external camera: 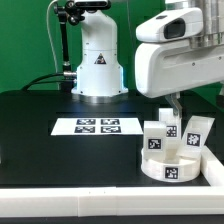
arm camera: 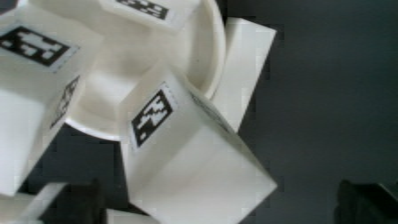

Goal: Assemble stool

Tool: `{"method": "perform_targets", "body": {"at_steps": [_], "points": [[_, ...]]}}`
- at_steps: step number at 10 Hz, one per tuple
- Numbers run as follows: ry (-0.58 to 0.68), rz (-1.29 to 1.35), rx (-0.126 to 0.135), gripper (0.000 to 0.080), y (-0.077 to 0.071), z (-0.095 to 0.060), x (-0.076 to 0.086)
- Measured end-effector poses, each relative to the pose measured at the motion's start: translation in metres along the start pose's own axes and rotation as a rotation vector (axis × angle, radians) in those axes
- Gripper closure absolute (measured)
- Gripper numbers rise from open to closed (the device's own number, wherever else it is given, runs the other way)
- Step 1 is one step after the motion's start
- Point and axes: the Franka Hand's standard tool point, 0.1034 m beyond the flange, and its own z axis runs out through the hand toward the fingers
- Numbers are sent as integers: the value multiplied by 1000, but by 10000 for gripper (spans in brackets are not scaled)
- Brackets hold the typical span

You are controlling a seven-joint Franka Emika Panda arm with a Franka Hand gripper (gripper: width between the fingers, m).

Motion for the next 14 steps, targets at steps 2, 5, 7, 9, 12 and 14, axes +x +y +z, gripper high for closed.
{"method": "perform_targets", "body": {"at_steps": [2, 5, 7, 9, 12, 14], "points": [[-19, -234, -18, 151, 3, 4, -2], [-34, -452, -46, 151, 7, 5, -4], [-30, -541, -50, 151, 11, 8, -7], [-35, -663, -54, 151, 17, 8, -8], [-41, -705, -57, 151, 19, 12, -10], [-45, -702, -55, 241, 20, 17, -11]]}}
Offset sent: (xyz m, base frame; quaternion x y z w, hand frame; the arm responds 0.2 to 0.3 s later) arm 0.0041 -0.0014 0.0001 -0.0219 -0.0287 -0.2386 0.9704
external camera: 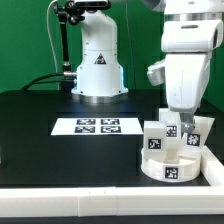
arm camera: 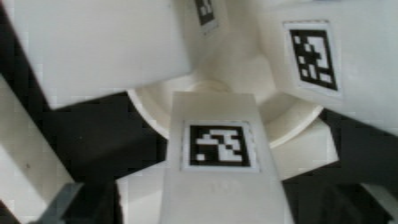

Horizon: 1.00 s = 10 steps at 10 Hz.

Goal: Assemble stool

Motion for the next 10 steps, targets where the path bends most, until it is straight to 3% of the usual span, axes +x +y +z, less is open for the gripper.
{"method": "perform_targets", "body": {"at_steps": [1, 2, 6, 10], "points": [[-1, 2, 1, 423, 0, 1, -1], [-1, 2, 1, 463, 1, 1, -1], [0, 85, 2, 463, 1, 1, -1], [2, 386, 3, 462, 0, 1, -1]]}}
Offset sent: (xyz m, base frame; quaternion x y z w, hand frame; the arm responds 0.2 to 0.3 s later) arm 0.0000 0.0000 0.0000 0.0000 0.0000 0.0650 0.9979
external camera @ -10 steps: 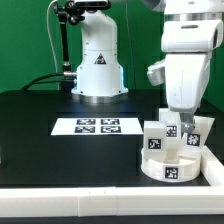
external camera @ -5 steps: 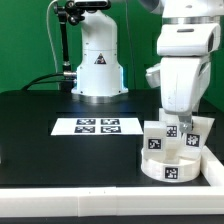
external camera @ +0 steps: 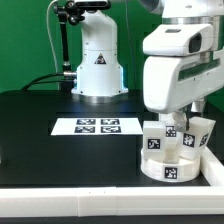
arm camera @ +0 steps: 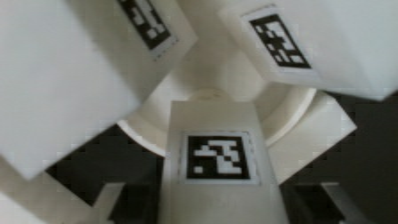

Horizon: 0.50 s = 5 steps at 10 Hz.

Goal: Assemble stool

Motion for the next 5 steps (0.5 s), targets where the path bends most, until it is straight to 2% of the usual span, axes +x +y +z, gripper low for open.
{"method": "perform_targets", "body": {"at_steps": [5], "points": [[66, 685, 5, 461, -4, 2, 2]]}}
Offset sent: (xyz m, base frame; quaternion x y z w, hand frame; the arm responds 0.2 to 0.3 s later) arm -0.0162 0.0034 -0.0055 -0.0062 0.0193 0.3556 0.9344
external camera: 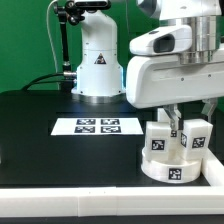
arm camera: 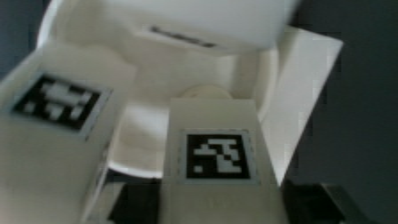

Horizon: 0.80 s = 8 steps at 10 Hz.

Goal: Assemble stool

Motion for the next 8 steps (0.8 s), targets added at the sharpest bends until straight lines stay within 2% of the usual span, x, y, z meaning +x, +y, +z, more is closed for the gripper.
{"method": "perform_targets", "body": {"at_steps": [6, 8], "points": [[14, 632, 3, 461, -6, 2, -1], [6, 741, 13, 461, -5, 2, 0]]}}
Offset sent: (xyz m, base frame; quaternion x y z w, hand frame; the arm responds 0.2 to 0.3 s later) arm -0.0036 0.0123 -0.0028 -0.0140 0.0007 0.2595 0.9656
